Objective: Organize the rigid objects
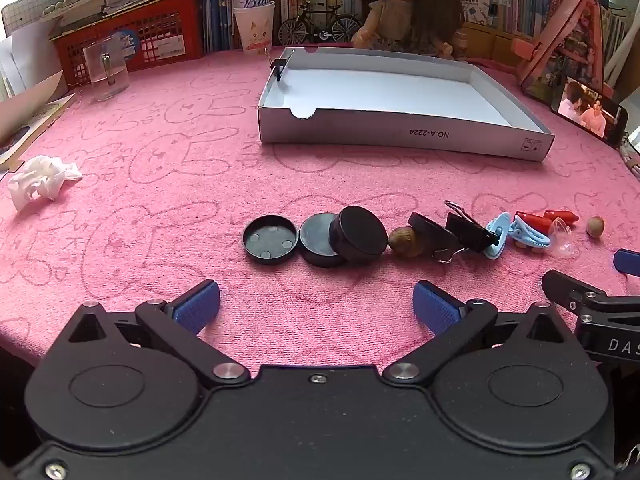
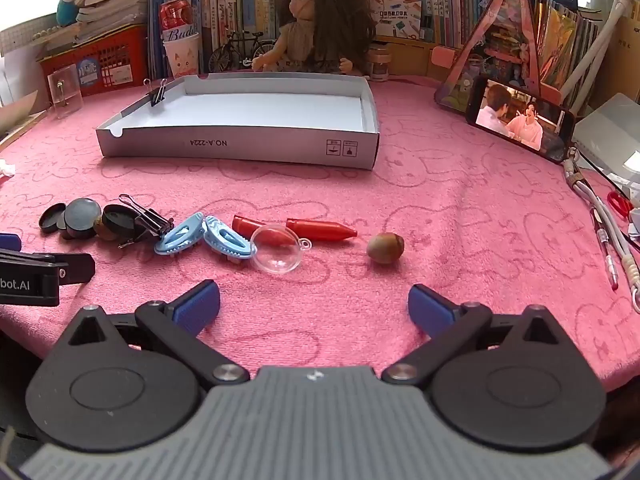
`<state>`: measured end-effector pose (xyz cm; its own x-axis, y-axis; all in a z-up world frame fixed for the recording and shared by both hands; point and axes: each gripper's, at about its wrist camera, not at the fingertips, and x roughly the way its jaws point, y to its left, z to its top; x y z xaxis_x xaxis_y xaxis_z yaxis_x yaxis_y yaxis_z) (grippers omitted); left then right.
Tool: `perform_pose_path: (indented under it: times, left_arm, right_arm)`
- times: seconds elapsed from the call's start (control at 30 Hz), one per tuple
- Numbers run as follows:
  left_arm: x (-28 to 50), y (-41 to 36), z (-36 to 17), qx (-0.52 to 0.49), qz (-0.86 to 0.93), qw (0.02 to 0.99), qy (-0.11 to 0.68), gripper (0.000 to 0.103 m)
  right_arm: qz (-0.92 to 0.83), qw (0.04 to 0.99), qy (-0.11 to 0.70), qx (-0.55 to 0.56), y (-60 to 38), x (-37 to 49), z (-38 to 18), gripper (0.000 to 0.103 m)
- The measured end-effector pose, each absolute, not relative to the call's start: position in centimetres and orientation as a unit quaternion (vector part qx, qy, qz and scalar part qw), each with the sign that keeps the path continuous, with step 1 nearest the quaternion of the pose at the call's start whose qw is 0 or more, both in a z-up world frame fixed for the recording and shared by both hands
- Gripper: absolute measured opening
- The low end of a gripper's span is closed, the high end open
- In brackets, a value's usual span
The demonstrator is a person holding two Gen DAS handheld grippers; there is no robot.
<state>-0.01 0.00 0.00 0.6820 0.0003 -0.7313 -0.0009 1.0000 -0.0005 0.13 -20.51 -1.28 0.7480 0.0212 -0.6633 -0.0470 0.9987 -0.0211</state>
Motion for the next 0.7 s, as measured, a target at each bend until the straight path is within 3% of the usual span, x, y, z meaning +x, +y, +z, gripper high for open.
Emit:
perform_pose_path:
  times: [0.7]
  left_arm:
    - [0.0,-0.01,0.0,0.001,0.001,0.916,0.401,0.103]
  right_arm:
    - [0.018,0.935,0.353,-0.017,-20.38,-0.02,-1.26,0.103]
